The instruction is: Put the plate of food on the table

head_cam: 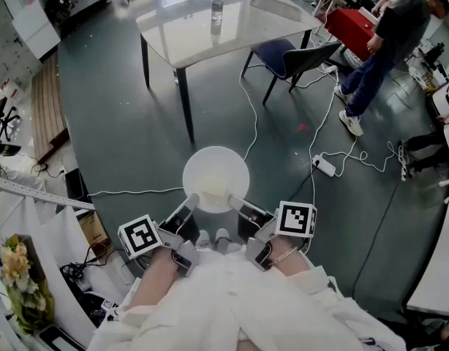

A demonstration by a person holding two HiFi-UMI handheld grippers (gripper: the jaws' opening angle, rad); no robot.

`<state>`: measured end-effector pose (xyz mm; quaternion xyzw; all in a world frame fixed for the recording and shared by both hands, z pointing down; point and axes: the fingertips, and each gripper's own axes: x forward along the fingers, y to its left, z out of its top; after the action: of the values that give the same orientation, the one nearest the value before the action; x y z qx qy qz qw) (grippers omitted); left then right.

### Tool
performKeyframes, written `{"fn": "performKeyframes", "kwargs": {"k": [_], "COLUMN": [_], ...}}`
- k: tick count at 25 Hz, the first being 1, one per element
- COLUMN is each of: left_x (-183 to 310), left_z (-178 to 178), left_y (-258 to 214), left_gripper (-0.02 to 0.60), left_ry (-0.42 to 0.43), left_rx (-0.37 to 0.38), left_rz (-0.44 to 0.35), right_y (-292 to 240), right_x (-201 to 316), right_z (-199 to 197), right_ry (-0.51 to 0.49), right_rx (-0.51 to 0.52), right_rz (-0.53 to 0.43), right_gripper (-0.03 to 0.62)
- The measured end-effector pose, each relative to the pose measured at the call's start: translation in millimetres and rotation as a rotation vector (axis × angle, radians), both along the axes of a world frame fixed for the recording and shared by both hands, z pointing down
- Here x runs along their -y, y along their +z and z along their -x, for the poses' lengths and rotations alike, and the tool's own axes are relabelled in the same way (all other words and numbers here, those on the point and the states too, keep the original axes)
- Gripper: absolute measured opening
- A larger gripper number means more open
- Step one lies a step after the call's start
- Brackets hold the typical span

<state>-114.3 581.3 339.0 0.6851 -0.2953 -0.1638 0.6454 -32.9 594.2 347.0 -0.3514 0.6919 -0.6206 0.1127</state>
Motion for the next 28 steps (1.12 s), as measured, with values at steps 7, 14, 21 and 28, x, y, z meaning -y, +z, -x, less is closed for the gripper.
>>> {"fn": "performKeyframes", "kwargs": {"k": [7, 14, 21, 28], "left_x": [-6.2, -6.2, -2.6, 3.2], "left_z": [-3.4, -3.4, 2.0, 15.6], "left_y": [-2.7, -5.9, -1.3, 4.2], "left_gripper": [0.026, 0.026, 0.026, 0.026], "left_ry": [0.017, 0.028, 0.032, 0.056], "left_rx": [0.015, 0.003, -0.011, -0.02], "left_rz": [-0.003, -0.007, -0.003, 0.006], "right_y": [-2.2, -4.6, -13.8, -7.3], "right_x": [-5.9, -6.5, 2.1, 3.8], "right_z": [-4.6, -4.8, 5.6, 22.6], "right_ry": [0.007, 0.018, -0.034, 0.008], "right_rx": [-0.011, -0.02, -0.079, -0.051], "right_rz": [-0.002, -0.025, -0.128, -0.067], "right_gripper": [0.012, 0.012, 0.012, 0.012]}}
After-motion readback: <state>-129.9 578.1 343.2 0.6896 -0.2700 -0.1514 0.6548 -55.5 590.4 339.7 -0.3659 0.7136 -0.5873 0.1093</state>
